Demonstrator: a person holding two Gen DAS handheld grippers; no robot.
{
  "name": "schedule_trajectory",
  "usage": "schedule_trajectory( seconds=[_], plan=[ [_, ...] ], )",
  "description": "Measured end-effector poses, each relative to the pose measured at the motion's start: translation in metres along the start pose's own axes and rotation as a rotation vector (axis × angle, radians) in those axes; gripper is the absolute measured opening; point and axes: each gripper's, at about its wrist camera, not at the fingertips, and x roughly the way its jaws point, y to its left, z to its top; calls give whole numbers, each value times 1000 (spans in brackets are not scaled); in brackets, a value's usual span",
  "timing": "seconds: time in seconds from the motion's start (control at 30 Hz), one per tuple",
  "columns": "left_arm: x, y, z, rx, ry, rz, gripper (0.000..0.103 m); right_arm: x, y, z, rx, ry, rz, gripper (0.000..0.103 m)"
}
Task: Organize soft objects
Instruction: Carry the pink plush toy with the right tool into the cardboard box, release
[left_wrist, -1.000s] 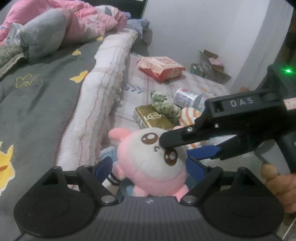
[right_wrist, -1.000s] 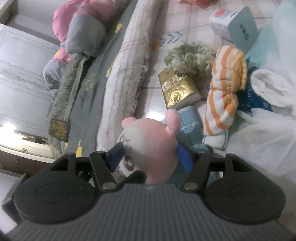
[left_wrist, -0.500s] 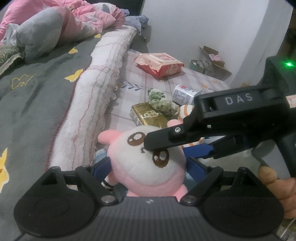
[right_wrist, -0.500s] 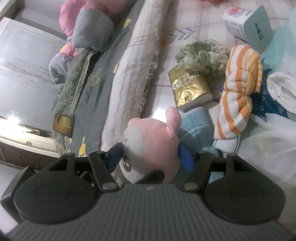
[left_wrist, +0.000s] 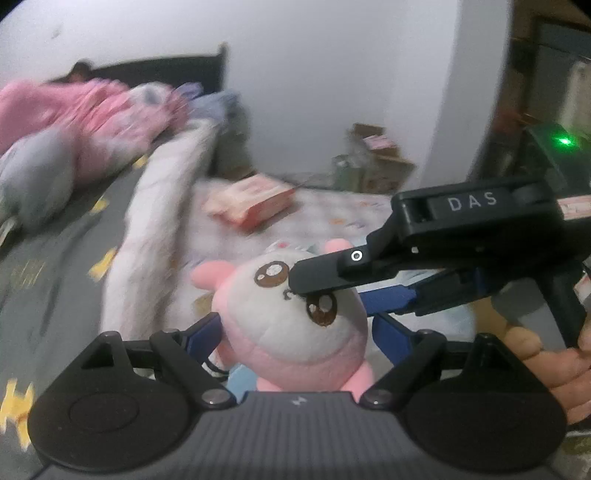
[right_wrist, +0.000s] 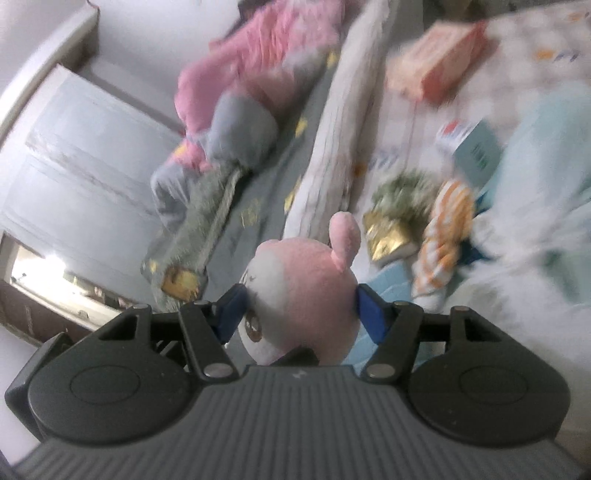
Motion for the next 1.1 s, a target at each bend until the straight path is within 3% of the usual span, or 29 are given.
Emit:
schedule_trajectory(
  seconds=[0.13,0.3,0.53,0.7,0.97,1.1],
  plan=[
    [4,-48,23,80,-27,-76,88,-67,-20,8,0,-107,-20,64],
    [25,-117,47,141,-12,-227,89,-149,-55,18,6,-186,-101,63],
    [83,-210,51,158,117,-413,89,-228,-132,41,32,-155,-253,64],
    [142,-241,47,82,282,-506,89,-234,-195,60,86,-72,-322,63],
    [217,-257,24,40,447,-470,85,-189,-255,76,76,50,-428,60],
    [233,-260,20,48,467,-447,83,-178,-272,83,74,41,-422,61]
  ],
)
